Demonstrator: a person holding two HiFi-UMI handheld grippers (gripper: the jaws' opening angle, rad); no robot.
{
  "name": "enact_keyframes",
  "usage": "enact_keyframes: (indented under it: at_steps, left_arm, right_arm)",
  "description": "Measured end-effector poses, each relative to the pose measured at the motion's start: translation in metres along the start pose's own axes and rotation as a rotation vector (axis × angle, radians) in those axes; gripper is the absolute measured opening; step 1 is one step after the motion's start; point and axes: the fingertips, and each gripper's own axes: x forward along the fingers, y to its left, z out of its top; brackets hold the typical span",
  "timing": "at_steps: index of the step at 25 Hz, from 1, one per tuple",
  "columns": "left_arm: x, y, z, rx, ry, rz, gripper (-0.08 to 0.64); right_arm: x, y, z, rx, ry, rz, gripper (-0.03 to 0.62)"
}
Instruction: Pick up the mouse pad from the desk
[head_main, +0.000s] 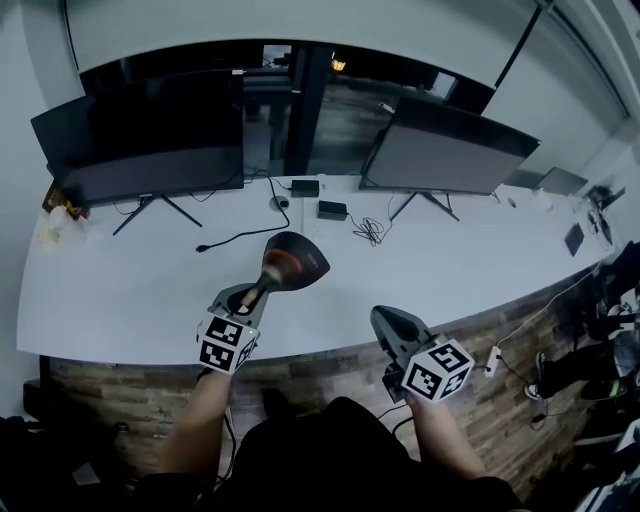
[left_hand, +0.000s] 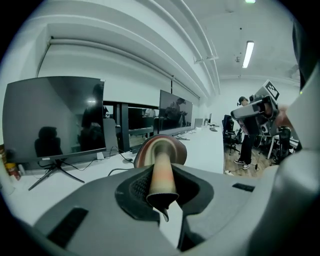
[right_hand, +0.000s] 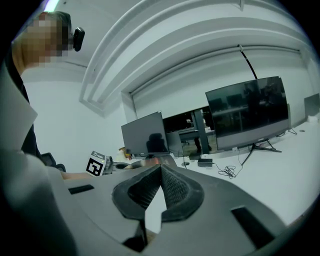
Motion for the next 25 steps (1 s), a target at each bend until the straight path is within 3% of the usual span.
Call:
enact_keyframes:
  at_steps: [6, 13, 19, 25]
  left_arm:
    - [-0.013, -0.012, 0.034, -0.003, -0.029, 0.044, 0.057]
    - [-0.014, -0.046, 0.070, 0.011, -0.035, 0.131, 0.057]
    - [-0.006, -0.092, 0.097, -0.009, -0.067, 0.130, 0.058]
    - [0.004, -0.120, 0.115, -0.031, -0.096, 0.132, 0.058]
  right_arm:
    - [-0.014, -0.018, 0.013, -0.006, -0.038, 0.029, 0.005]
    - [-0.062, -0.068, 0.026, 0.002, -0.094, 0.021, 0.005]
    - [-0.107, -0.123, 0.038, -0.004, -0.142, -0.016, 0.005]
    - [-0.140, -0.150, 0.050, -0.033, -0.199, -0.038, 0.005]
